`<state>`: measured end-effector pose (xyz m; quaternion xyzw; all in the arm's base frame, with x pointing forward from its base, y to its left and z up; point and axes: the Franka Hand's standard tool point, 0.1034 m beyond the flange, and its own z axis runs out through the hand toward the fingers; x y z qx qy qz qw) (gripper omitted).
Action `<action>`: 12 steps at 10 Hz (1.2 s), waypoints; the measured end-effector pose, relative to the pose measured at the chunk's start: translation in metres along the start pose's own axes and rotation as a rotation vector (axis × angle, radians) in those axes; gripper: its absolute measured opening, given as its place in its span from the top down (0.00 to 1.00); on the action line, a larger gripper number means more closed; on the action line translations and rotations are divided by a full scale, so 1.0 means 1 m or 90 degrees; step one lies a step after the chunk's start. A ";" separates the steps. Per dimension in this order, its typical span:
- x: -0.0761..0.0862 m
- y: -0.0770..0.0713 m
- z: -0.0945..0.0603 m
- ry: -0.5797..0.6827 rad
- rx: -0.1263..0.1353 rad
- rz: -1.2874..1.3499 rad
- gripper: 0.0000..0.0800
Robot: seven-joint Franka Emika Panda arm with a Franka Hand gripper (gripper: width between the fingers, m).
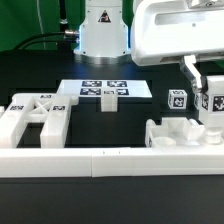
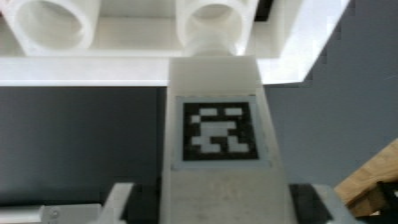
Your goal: Assemble chair
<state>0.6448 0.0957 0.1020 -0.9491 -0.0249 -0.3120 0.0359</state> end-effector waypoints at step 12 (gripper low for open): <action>-0.022 -0.006 0.012 -0.015 0.003 -0.005 0.64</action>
Offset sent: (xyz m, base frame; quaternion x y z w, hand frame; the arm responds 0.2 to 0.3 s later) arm -0.0065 0.0035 -0.0040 -0.0018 -0.0037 0.0045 1.0000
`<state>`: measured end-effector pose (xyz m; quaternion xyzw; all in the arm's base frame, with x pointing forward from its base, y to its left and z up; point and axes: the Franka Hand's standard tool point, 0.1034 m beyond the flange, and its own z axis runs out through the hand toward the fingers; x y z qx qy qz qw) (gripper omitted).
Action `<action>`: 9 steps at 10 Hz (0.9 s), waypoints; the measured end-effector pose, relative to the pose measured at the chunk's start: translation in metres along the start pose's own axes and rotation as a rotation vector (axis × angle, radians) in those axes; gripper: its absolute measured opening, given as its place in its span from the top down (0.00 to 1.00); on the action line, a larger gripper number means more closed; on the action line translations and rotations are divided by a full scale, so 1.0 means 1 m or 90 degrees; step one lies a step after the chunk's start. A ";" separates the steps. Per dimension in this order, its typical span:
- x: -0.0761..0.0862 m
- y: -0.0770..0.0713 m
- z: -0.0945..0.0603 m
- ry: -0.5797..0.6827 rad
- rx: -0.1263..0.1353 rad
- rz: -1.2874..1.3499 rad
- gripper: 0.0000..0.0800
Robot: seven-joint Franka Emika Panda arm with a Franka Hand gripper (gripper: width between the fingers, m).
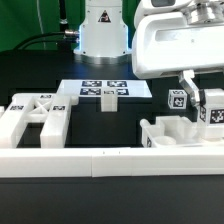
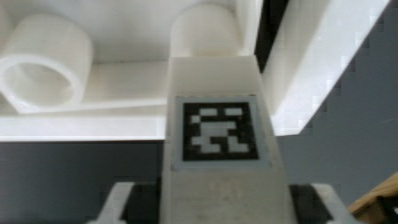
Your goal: Assemble chair
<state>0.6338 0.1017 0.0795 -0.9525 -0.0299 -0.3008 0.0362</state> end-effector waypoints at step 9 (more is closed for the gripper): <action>0.016 0.002 -0.009 -0.019 0.003 -0.009 0.19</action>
Offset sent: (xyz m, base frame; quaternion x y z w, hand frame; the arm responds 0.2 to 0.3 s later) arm 0.0000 0.0000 0.0000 0.0000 0.0000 0.0000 1.0000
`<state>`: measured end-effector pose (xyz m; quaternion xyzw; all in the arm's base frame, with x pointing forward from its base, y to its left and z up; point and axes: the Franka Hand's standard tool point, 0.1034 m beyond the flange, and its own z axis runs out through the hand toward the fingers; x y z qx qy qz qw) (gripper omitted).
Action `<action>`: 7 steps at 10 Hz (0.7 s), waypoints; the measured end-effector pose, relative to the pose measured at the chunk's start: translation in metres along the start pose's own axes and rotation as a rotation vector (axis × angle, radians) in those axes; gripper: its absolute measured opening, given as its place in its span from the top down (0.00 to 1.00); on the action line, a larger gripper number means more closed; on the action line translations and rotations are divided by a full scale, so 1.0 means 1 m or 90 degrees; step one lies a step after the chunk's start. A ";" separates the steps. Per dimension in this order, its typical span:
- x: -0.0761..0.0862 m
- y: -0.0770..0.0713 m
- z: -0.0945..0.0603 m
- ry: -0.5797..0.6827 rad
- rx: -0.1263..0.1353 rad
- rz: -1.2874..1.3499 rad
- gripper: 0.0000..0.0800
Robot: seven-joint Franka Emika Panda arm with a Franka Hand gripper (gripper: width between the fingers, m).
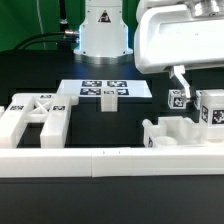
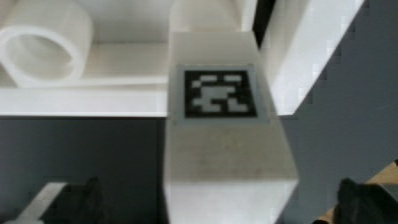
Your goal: Assemble chair
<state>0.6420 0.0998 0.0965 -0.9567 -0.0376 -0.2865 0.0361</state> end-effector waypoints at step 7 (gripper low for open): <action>-0.001 0.004 0.003 -0.073 0.006 -0.011 0.19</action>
Offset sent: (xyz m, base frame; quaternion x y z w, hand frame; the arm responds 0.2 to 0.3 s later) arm 0.0000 0.0000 0.0000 0.0000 -0.0650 0.0000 0.9979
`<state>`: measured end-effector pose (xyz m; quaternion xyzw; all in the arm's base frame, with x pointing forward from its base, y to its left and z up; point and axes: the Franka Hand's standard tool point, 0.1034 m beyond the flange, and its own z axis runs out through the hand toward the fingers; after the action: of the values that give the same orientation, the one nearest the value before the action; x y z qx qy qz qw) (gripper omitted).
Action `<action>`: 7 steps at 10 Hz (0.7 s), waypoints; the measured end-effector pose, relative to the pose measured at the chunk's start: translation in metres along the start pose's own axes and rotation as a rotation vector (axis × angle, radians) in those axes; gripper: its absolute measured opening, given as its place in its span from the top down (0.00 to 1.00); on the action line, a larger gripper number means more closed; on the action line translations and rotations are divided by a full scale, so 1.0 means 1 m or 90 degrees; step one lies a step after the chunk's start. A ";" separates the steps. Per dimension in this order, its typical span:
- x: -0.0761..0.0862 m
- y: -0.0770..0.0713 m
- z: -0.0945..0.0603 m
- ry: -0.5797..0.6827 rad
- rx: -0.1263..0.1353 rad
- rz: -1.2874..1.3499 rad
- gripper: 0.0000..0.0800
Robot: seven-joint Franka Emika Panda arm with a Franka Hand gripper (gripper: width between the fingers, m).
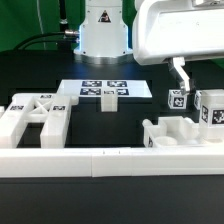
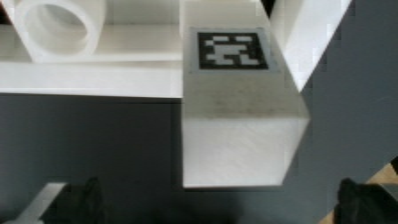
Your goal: Assemble chair
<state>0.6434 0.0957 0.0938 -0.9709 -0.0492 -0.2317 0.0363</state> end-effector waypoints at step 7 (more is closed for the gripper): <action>0.000 -0.001 0.010 -0.185 0.025 0.007 0.19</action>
Offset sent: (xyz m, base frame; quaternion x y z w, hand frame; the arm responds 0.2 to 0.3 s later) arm 0.0043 -0.0088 -0.0080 -0.0060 -0.1226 -0.0139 0.9923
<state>0.6475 0.0980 0.0844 -0.9936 -0.0532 -0.0874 0.0488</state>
